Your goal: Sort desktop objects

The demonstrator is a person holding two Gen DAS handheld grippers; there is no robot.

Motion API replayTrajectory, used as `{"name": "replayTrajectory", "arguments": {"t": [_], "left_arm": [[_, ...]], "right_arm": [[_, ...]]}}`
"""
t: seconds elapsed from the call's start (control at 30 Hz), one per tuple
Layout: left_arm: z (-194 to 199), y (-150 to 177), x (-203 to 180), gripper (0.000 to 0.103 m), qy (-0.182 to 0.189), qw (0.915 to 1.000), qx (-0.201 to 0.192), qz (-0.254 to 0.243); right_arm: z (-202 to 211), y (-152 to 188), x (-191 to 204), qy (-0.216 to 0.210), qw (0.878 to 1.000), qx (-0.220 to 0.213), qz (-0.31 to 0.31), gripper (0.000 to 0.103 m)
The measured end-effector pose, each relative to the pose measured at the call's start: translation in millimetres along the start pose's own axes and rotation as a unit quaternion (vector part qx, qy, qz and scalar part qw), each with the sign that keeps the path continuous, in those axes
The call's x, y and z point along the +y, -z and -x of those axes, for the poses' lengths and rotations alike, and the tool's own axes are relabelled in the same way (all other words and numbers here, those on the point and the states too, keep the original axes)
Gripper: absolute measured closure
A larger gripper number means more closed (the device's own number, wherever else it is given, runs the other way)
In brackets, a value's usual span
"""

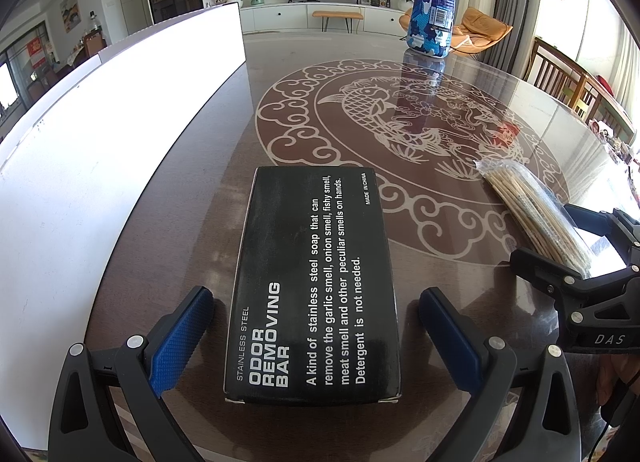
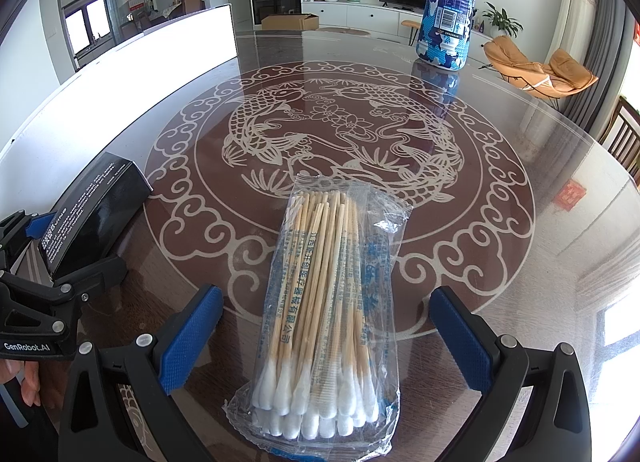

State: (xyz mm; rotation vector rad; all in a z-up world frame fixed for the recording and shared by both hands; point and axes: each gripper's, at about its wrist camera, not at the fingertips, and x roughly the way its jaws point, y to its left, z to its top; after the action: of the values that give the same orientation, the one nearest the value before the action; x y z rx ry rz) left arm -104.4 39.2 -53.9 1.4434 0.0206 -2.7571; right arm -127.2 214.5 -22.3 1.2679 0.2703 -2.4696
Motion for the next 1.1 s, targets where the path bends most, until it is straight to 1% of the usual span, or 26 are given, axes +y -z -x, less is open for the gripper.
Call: {"name": "replayTrajectory", "arguments": {"t": [0.13,0.2,0.27,0.37,0.43,0.47,0.6,0.63,0.67,0.7,0.73,0.77,0.83,0.9,1.1], "left_arm": [[2,3,0,0.000,-0.002,1.0000,0.006,0.003],[4,5,-1,0.000,-0.004,0.9999,0.014,0.006],[4,4,-1,0.000,0.000,0.9994,0.034,-0.002],[1,-3,-1,0.000,0.014,0.9962,0.082,-0.026],[3,-7,-1,0.000,0.021,0.9953,0.087,-0.037],[4,-9,-2,0.000,0.022,0.9952,0.085,-0.043],[4,-17,-5,0.001,0.014,0.9942,0.088,-0.061],[3,-17,-5,0.012,0.014,0.9940,0.090,-0.061],[1,-17,-3,0.029,0.020,0.9936,0.095,-0.058],[4,-17,-1,0.035,0.032,0.9945,0.087,-0.049],[5,-16,0,0.043,0.023,0.9951,0.084,-0.047],[7,-15,1,0.044,0.025,0.9953,0.081,-0.048],[11,-10,1,0.045,0.022,0.9959,0.073,-0.049],[16,-4,1,0.045,0.010,0.9965,0.064,-0.053],[25,6,-1,0.045,-0.005,0.9973,0.048,-0.055]], "right_arm": [[-1,0,0,-0.001,1.000,0.002,0.001,0.000],[-2,-2,-1,-0.009,1.000,0.014,0.010,0.000],[-4,-5,-2,-0.022,0.999,0.039,0.030,0.000],[-6,-13,-8,-0.032,0.994,0.093,0.046,0.001],[-7,-17,-16,-0.041,0.991,0.120,0.043,0.002],[-7,-19,-19,-0.048,0.990,0.130,0.039,0.005],[-7,-27,-26,-0.070,0.985,0.151,0.033,0.011],[-8,-28,-25,-0.073,0.985,0.152,0.035,0.013],[-7,-29,-23,-0.068,0.985,0.153,0.043,0.020],[-7,-29,-19,-0.057,0.985,0.153,0.057,0.026],[-5,-29,-16,-0.045,0.984,0.153,0.073,0.044],[-3,-30,-13,-0.042,0.984,0.152,0.080,0.067],[1,-31,-12,-0.040,0.984,0.154,0.081,0.069],[4,-29,-11,-0.038,0.984,0.149,0.086,0.070],[14,-23,-19,-0.047,0.988,0.132,0.063,0.070]]}}
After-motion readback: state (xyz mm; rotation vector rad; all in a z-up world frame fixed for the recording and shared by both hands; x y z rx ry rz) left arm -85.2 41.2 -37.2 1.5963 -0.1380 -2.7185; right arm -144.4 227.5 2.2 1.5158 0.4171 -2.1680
